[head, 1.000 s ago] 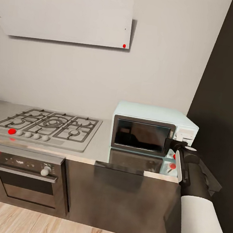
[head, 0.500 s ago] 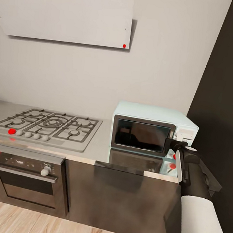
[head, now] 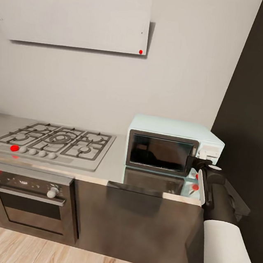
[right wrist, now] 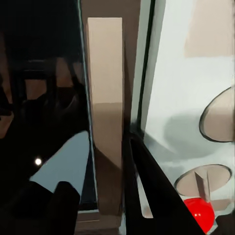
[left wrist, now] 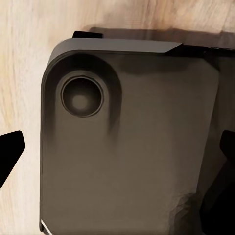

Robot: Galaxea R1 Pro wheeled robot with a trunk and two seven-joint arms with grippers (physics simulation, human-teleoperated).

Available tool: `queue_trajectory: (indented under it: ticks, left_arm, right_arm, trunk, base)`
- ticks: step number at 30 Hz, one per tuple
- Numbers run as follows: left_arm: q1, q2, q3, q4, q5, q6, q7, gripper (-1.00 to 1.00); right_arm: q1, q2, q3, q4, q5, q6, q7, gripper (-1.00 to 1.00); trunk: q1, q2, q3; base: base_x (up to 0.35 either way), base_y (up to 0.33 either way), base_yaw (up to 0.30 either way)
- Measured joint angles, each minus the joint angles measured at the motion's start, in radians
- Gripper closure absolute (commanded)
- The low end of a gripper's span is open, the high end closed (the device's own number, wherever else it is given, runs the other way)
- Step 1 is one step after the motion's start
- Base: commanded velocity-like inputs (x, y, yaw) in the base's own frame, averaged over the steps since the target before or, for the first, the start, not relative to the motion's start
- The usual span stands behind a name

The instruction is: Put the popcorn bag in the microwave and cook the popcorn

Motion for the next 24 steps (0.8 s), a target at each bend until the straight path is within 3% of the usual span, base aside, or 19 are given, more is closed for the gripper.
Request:
queue_trajectory:
  ticks: [9,10,12,15,24]
  left_arm:
    - [0.0,0.0,0.0,0.0,-0.001,0.0,0.0,-1.0]
    - [0.0,0.001,0.0,0.0,-0.001,0.0,0.0,-1.0]
    - [0.0,0.001,0.0,0.0,-0.001,0.0,0.0,-1.0]
    - [0.0,0.001,0.0,0.0,-0.001,0.0,0.0,-1.0]
    - [0.0,0.001,0.0,0.0,-0.001,0.0,0.0,-1.0]
  right_arm:
    - [0.0,-0.001,-0.001,0.004,0.16,0.0,-0.011,1.0]
    - [-0.001,-0.001,-0.044,-0.002,0.052,0.0,-0.02,1.0]
    - [-0.001,-0.002,-0.061,-0.005,0.047,0.001,-0.016,1.0]
    - [-0.001,-0.002,-0.043,-0.002,0.039,0.001,-0.076,1.0]
    - [-0.001,-0.003,-0.046,-0.001,0.039,0.002,-0.114,1.0]
  trunk:
    - [0.0,0.0,0.0]
    - [0.0,0.0,0.0]
    - [0.0,0.0,0.0]
    - [0.0,0.0,0.0]
    - [0.0,0.0,0.0]
  base:
    - [-0.21,0.186,0.0]
    - [-0.223,0.194,0.0]
    - [-0.223,0.195,0.0]
    - [-0.223,0.194,0.0]
    - [-0.181,0.149,0.0]
